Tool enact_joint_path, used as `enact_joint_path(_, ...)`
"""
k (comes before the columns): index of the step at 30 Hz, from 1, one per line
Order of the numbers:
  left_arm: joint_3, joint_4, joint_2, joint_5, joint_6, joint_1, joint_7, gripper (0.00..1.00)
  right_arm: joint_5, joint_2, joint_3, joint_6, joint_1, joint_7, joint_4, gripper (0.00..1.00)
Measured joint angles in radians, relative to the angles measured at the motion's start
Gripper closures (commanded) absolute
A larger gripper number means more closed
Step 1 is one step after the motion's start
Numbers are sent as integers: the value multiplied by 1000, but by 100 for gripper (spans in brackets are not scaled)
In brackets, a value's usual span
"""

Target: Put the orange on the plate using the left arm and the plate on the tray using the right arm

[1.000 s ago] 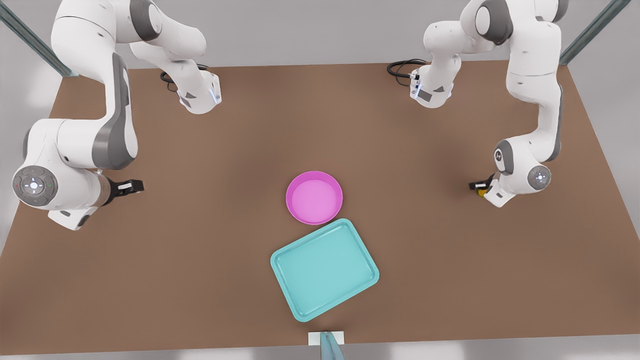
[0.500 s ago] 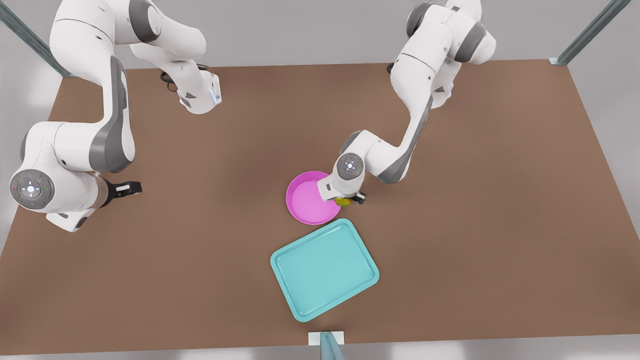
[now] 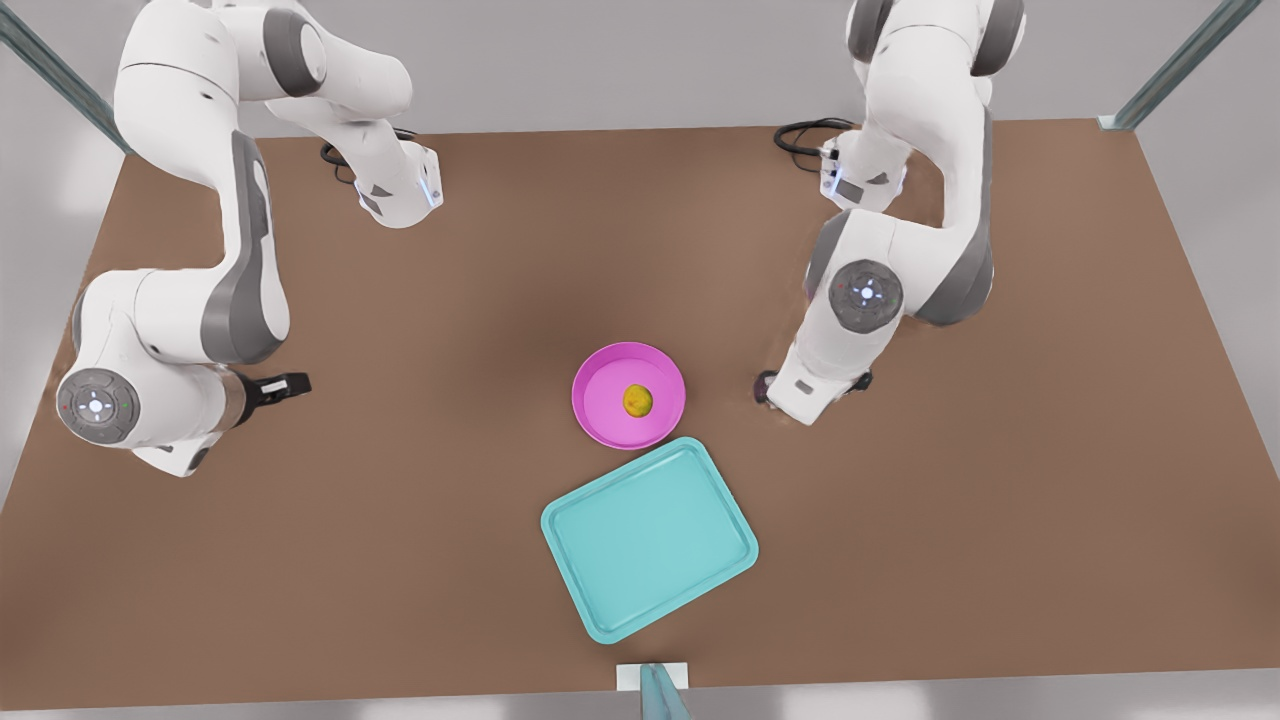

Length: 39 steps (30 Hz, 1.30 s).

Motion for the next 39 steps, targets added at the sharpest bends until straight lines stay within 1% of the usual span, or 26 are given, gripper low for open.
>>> enact_joint_path(2, 130, 83, -33, -8, -130, 4, 14, 0, 123, 76, 11, 29, 11, 1, -14, 0)
enact_joint_path(3, 153, 105, -63, -13, -183, 17, 20, 0, 188, 104, 25, 56, 13, 1, -49, 0)
enact_joint_path(4, 22, 116, -102, -14, -227, 153, 26, 0, 240, 116, 47, 95, 14, 1, -111, 0)
enact_joint_path(5, -180, 119, -137, 3, -262, 333, 32, 0, 280, 124, 65, 136, 24, 2, -163, 0)
enact_joint_path(6, -321, 112, -165, 24, -287, 458, 39, 0, 310, 126, 75, 182, 46, 2, -217, 0)
enact_joint_path(7, -405, 97, -183, 39, -306, 537, 46, 0, 334, 128, 81, 229, 74, 5, -261, 0)
enact_joint_path(8, -449, 92, -190, 51, -324, 578, 53, 0, 356, 130, 84, 277, 102, 11, -299, 0)
enact_joint_path(9, -472, 93, -190, 59, -339, 597, 59, 0, 375, 130, 87, 322, 126, 20, -332, 0)
enact_joint_path(12, -490, 95, -187, 73, -374, 613, 75, 0, 424, 134, 97, 485, 206, 49, -424, 0)
enact_joint_path(14, -492, 96, -186, 78, -391, 615, 84, 0, 470, 150, 100, 596, 272, 69, -445, 0)
enact_joint_path(18, -493, 96, -186, 82, -414, 616, 98, 0, 538, 217, 104, 791, 388, 117, -426, 0)
enact_joint_path(22, -493, 96, -186, 84, -425, 616, 110, 0, 571, 256, 104, 916, 429, 163, -406, 0)
enact_joint_path(29, -492, 96, -186, 86, -433, 616, 126, 0, 584, 287, 105, 1009, 446, 223, -380, 0)
enact_joint_path(39, -480, 96, -176, 82, -439, 617, 140, 0, 583, 310, 106, 1034, 457, 248, -370, 0)
